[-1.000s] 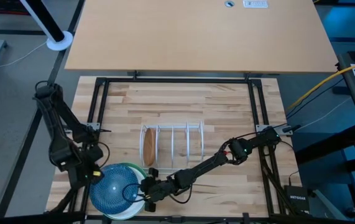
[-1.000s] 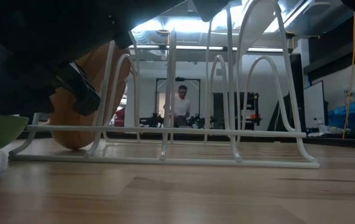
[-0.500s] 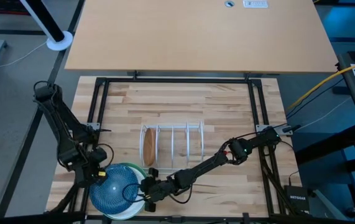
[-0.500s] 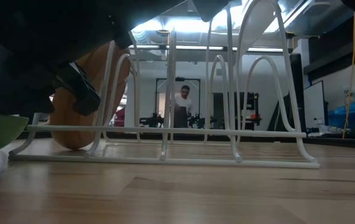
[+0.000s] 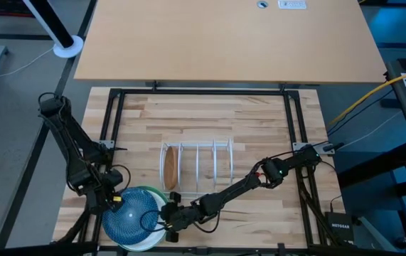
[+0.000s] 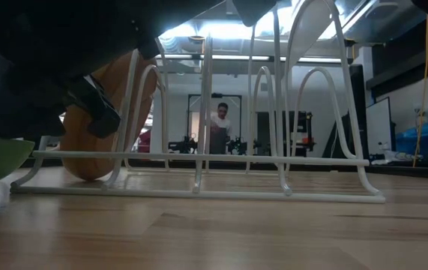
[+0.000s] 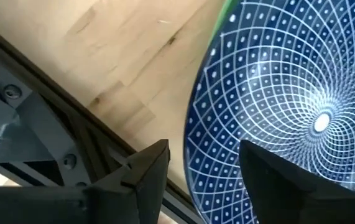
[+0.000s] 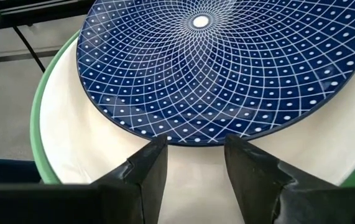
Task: Sort dishes
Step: Put the blue plate into the dish rack
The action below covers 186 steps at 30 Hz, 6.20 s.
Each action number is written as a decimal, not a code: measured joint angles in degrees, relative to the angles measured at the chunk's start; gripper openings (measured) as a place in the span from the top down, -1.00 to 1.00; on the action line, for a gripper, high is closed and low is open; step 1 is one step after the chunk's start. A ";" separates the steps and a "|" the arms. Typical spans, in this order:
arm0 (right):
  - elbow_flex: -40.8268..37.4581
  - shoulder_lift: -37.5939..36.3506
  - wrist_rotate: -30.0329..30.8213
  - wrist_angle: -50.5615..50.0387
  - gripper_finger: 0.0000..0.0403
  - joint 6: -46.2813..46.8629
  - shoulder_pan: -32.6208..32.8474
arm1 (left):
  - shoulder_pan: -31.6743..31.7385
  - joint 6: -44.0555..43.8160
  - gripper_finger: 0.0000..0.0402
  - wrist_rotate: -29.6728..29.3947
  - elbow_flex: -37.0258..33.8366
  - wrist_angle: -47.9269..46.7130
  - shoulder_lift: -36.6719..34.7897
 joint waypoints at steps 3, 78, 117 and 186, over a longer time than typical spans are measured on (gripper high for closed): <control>0.00 0.00 0.00 0.00 0.18 -0.02 0.00 | 0.00 -1.22 0.10 0.00 0.00 0.07 0.04; -0.26 -1.33 3.68 1.39 0.18 -2.57 -1.11 | 2.25 6.49 1.00 -1.12 0.07 3.43 5.73; 0.02 -3.23 0.04 4.92 0.18 -14.05 3.82 | 2.25 5.48 1.00 -1.09 0.04 3.10 5.73; -0.94 0.68 -5.93 3.76 0.96 -6.99 -0.04 | 5.64 4.88 0.50 1.29 -0.02 9.75 5.86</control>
